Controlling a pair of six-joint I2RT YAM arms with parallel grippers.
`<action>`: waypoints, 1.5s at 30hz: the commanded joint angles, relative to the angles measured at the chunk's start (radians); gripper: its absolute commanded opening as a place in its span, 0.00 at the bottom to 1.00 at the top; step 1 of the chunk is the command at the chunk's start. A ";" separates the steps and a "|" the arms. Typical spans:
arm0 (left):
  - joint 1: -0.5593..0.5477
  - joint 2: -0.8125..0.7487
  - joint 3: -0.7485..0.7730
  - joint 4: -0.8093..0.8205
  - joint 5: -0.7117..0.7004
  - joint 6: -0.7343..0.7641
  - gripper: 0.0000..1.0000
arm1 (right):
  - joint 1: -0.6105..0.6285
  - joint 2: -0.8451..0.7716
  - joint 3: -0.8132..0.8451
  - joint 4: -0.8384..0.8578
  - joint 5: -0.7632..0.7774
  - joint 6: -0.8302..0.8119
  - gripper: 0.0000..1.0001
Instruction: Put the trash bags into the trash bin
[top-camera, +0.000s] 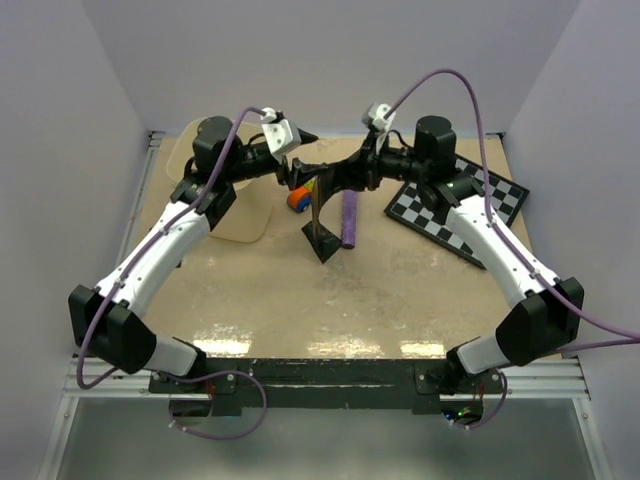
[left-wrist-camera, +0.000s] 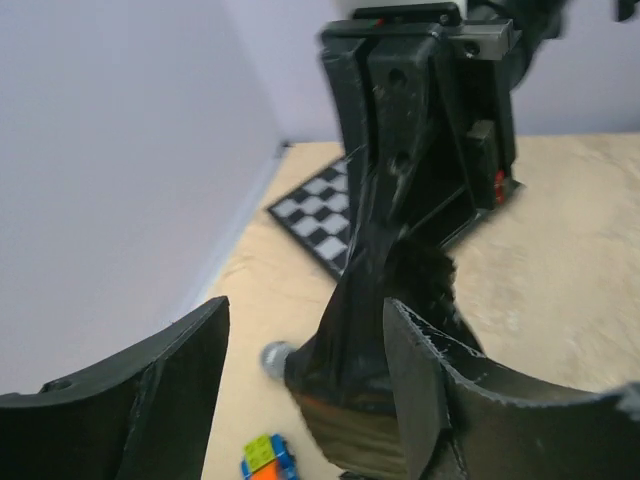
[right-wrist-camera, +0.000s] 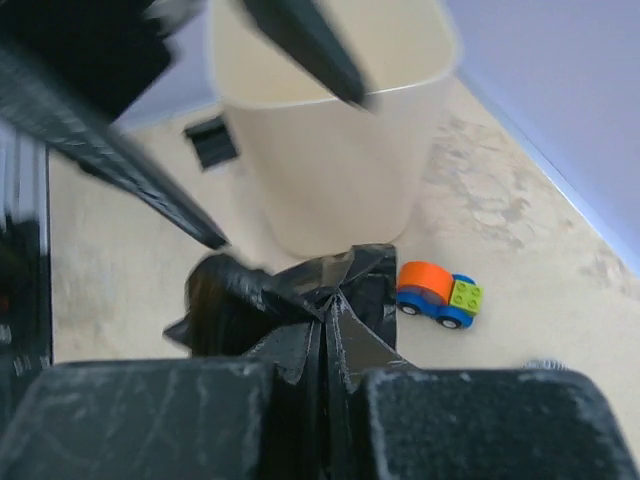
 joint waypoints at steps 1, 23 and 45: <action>0.001 -0.156 -0.097 0.289 -0.414 -0.055 0.68 | -0.085 -0.085 -0.064 0.253 0.267 0.503 0.00; -0.131 0.310 0.235 0.226 -0.225 -0.492 0.92 | -0.142 -0.050 -0.050 0.266 0.598 0.954 0.00; -0.097 0.338 0.283 0.134 -0.578 -0.281 0.03 | -0.174 -0.137 -0.110 0.254 0.661 0.733 0.00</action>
